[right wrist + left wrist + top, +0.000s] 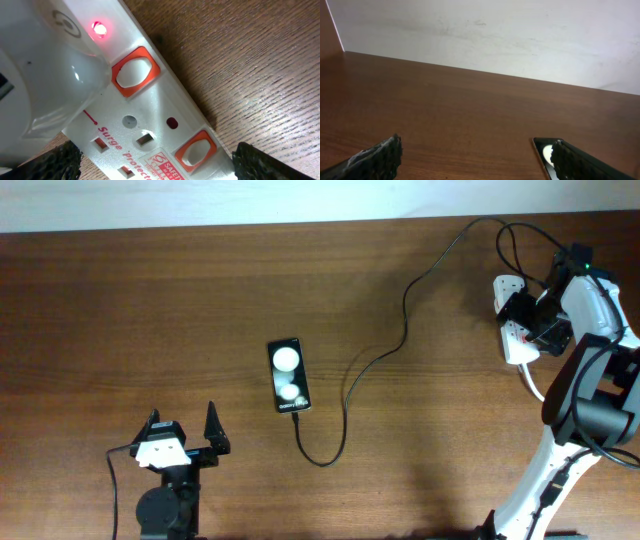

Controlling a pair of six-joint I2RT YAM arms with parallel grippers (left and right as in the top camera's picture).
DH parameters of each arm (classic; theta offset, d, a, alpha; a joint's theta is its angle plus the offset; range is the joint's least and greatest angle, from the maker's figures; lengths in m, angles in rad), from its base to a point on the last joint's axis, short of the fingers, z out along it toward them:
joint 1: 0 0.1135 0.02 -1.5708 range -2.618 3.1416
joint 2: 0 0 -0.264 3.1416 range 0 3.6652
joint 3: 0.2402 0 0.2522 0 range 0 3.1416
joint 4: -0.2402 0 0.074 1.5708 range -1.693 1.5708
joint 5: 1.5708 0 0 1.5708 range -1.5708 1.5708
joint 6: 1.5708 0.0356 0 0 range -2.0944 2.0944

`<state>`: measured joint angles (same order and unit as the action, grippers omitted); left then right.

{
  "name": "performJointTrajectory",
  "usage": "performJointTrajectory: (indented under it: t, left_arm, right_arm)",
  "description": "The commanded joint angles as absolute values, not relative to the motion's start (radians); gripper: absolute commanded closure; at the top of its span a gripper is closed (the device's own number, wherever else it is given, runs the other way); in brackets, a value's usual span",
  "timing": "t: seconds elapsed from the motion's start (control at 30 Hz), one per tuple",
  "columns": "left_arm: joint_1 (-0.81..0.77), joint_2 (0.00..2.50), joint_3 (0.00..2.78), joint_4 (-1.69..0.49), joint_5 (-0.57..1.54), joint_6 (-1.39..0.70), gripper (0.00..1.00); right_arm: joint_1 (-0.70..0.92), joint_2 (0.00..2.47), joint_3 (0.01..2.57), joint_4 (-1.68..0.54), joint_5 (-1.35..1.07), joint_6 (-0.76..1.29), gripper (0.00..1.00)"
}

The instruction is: Plug charger to phone and switch on socket

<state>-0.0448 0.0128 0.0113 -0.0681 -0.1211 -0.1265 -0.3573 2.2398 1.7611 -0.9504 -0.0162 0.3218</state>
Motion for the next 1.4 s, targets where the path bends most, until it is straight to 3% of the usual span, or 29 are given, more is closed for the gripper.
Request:
performJointTrajectory:
  t: [0.0,0.23,0.77,1.07,1.37]
  left_arm:
    - [-0.040,0.005,0.009,-0.068,-0.136,-0.110,0.01]
    - [-0.040,0.005,0.009,-0.068,-0.136,-0.110,0.01]
    - [-0.040,0.005,0.009,-0.068,-0.136,-0.110,0.01]
    - [-0.040,0.005,0.009,-0.068,-0.136,-0.110,0.01]
    - [-0.040,0.005,0.009,-0.068,-0.136,-0.110,0.01]
  right_arm:
    - [-0.340,2.277,1.751,-0.923,-0.030,0.367,0.01]
    - [-0.284,2.146,1.750,-0.923,-0.029,0.367,0.02]
    - [0.019,1.583,1.750,-0.924,-0.030,0.367,0.01]
    - [0.026,1.322,1.750,-0.928,-0.030,0.367,0.01]
    - [0.027,1.310,1.737,-0.947,-0.029,0.367,0.01]
